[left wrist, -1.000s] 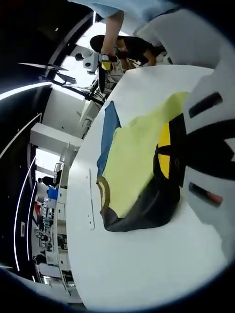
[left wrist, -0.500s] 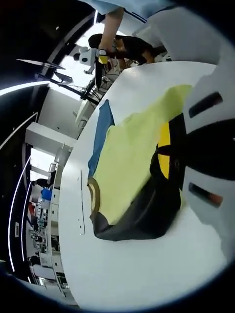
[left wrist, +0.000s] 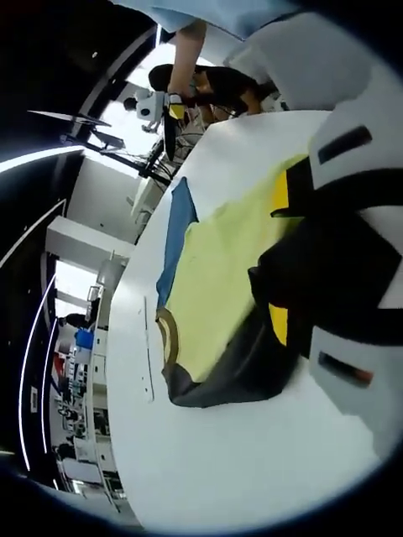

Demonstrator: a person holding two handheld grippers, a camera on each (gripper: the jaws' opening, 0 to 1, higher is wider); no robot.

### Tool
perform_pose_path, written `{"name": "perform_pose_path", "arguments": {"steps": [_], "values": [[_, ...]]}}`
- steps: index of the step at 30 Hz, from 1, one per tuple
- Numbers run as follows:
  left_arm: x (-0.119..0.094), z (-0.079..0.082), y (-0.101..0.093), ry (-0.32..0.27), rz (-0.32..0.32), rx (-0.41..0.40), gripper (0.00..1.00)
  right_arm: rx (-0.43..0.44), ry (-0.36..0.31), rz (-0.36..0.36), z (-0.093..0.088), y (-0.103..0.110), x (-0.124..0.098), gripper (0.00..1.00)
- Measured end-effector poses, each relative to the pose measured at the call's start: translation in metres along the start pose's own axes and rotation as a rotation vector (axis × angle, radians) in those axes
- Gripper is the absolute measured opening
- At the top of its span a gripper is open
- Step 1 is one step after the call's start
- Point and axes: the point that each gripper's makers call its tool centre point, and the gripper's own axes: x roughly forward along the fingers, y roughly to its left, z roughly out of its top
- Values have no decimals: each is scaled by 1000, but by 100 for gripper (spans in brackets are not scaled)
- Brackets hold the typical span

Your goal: Fold the garment on the visible template until the final outline fits inside the template.

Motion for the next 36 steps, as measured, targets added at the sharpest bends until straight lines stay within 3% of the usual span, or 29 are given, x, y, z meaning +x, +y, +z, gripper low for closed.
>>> {"name": "perform_pose_path", "arguments": {"steps": [7,15,29,36], "values": [[-19,-1,17,-29,52,-41,34,5,-1,3,-3,3,2,83],[-35,-12,36,-39,129,-91,30,13,2,12,-5,5,3,83],[-32,-39,50,26,196,-110,19,31,5,5,-9,6,1,81],[-31,-42,51,45,217,-71,13,54,-3,-6,-11,5,0,80]]}}
